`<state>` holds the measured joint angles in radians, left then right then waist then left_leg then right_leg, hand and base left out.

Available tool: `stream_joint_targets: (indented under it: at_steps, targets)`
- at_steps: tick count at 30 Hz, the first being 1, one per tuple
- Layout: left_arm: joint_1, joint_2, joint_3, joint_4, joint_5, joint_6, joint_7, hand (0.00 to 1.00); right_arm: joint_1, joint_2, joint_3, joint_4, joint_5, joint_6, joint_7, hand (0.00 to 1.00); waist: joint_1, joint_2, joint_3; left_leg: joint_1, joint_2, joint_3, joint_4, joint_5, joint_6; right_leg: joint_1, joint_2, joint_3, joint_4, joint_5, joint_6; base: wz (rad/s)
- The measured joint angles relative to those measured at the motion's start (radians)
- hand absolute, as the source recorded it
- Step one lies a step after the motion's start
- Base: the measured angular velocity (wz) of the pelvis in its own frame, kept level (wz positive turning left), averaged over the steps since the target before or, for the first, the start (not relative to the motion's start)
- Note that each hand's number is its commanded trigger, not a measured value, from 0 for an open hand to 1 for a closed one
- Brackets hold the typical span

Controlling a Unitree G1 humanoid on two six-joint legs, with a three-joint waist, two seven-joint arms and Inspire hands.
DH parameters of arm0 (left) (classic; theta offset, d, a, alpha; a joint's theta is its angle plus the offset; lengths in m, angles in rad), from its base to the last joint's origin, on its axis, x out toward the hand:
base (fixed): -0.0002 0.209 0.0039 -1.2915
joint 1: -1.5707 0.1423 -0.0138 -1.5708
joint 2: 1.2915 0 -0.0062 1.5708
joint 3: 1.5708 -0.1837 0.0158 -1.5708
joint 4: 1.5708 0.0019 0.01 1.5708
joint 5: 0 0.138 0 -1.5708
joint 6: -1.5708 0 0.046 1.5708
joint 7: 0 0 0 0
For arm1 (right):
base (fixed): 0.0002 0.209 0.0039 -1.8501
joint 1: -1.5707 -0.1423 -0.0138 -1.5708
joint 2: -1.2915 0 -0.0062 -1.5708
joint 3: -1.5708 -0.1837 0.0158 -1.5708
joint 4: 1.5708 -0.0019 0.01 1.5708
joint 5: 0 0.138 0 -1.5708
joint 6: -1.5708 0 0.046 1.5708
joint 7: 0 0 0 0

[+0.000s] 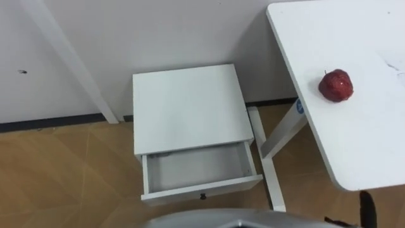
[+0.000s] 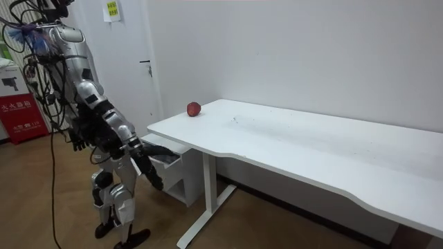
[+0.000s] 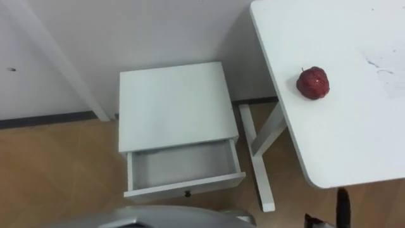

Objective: Put apple and close drawer

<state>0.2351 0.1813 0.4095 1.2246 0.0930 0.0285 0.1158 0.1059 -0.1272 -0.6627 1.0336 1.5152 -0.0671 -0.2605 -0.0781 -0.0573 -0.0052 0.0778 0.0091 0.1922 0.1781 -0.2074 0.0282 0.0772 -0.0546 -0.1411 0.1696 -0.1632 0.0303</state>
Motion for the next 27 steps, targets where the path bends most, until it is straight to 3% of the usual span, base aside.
stream_joint_targets:
  at_steps: [5, 9, 10, 14, 19, 27]
  targets:
    - [0.011, 0.005, 0.021, -0.031, 0.026, -0.014, -0.001, 0.00, -0.008, -0.006, -0.079, -0.210, 0.001, -0.054, -0.118, 0.00, -0.006, -0.012, 0.0025, -0.014, -0.001, 0.005, 0.003, 0.000, 0.000, -0.007, -0.001, 0.001, 0.003, 0.000, 0.000, 0.00]
    - [0.017, 0.004, 0.021, -0.050, 0.056, -0.021, -0.001, 0.00, -0.009, -0.010, -0.115, -0.344, -0.050, -0.109, -0.234, 0.00, -0.018, -0.007, 0.0069, -0.015, -0.001, 0.006, -0.001, 0.000, 0.001, -0.011, -0.001, 0.001, 0.004, 0.000, 0.000, 0.00]
    - [0.020, 0.004, 0.022, -0.059, 0.056, -0.023, -0.001, 0.00, -0.018, -0.019, -0.116, -0.392, -0.104, -0.125, -0.268, 0.00, -0.027, -0.006, 0.0110, -0.019, -0.001, 0.005, -0.002, 0.000, 0.001, -0.015, -0.001, 0.001, 0.005, 0.000, 0.000, 0.00]
    - [0.013, -0.005, 0.014, -0.078, 0.076, -0.036, -0.001, 0.00, -0.050, -0.095, -0.105, -0.558, -0.331, -0.158, -0.374, 0.00, -0.036, 0.010, 0.0088, -0.041, -0.003, 0.000, -0.006, 0.002, 0.001, -0.043, -0.002, 0.003, 0.018, 0.000, 0.000, 0.00]
    - [0.010, -0.007, -0.033, -0.064, 0.076, -0.039, -0.001, 0.00, -0.055, -0.147, -0.014, -0.710, -0.634, -0.174, -0.480, 0.00, 0.001, 0.013, 0.0079, -0.032, 0.000, 0.011, -0.010, 0.006, -0.003, -0.045, 0.002, 0.006, 0.017, 0.000, 0.000, -0.04]
    - [0.028, -0.007, -0.122, -0.075, 0.115, -0.010, -0.005, 0.00, -0.070, -0.155, 0.140, -0.729, -0.980, -0.146, -0.481, 0.00, 0.039, 0.001, 0.0064, -0.042, 0.000, -0.003, -0.009, 0.006, -0.003, -0.054, 0.001, -0.003, 0.016, 0.000, 0.000, 0.04]
